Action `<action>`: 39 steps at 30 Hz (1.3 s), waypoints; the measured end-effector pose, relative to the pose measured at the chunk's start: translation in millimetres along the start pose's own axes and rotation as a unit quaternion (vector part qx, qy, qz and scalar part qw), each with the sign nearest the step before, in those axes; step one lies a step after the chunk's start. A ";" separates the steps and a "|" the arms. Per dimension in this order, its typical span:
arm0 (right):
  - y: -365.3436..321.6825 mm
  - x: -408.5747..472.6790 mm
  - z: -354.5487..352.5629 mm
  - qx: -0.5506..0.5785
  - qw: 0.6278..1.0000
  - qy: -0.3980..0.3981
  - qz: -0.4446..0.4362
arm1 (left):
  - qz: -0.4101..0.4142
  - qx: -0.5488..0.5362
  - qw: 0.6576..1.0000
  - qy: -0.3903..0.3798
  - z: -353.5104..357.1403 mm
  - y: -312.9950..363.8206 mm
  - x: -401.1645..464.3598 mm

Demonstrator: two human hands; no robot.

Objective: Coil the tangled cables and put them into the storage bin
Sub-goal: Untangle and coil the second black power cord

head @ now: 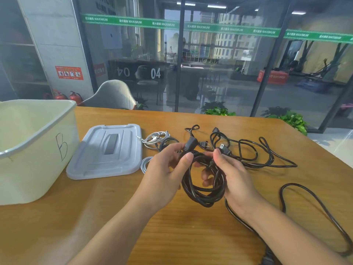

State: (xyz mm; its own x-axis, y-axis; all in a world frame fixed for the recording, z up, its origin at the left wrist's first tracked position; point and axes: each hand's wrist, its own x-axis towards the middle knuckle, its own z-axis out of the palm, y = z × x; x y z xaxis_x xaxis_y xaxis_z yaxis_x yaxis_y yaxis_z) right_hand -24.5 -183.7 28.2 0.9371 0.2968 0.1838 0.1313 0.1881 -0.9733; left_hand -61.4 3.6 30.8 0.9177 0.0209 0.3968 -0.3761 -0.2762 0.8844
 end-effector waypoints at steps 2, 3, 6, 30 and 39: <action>3.9 -0.7 3.1 -0.096 0.994 0.013 -0.040 | -0.026 -0.003 1.000 0.009 -1.0 -2.2 -0.4; 4.7 -1.3 4.3 -0.145 0.987 0.017 -0.066 | -0.043 -0.017 0.999 0.011 -1.8 -2.4 -0.4; 3.8 -2.3 4.0 -0.201 0.974 0.038 -0.100 | -0.071 -0.068 0.995 0.008 -3.6 0.2 0.8; -5.8 -4.5 -0.4 -0.179 0.975 0.087 -0.098 | -0.060 -0.114 0.988 -0.089 -1.7 1.1 -1.5; -1.3 -5.9 -1.0 -0.255 0.954 0.109 -0.113 | -0.089 -0.013 0.991 -0.100 -0.2 3.1 -4.1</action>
State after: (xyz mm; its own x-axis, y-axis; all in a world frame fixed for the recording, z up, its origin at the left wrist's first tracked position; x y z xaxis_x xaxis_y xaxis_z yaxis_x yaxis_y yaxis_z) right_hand -29.9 -186.7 28.2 0.9039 0.0894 0.4182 0.4261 -0.2725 -0.8627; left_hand -66.4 2.9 31.9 0.9757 -0.1254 0.1796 -0.2072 -0.2613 0.9428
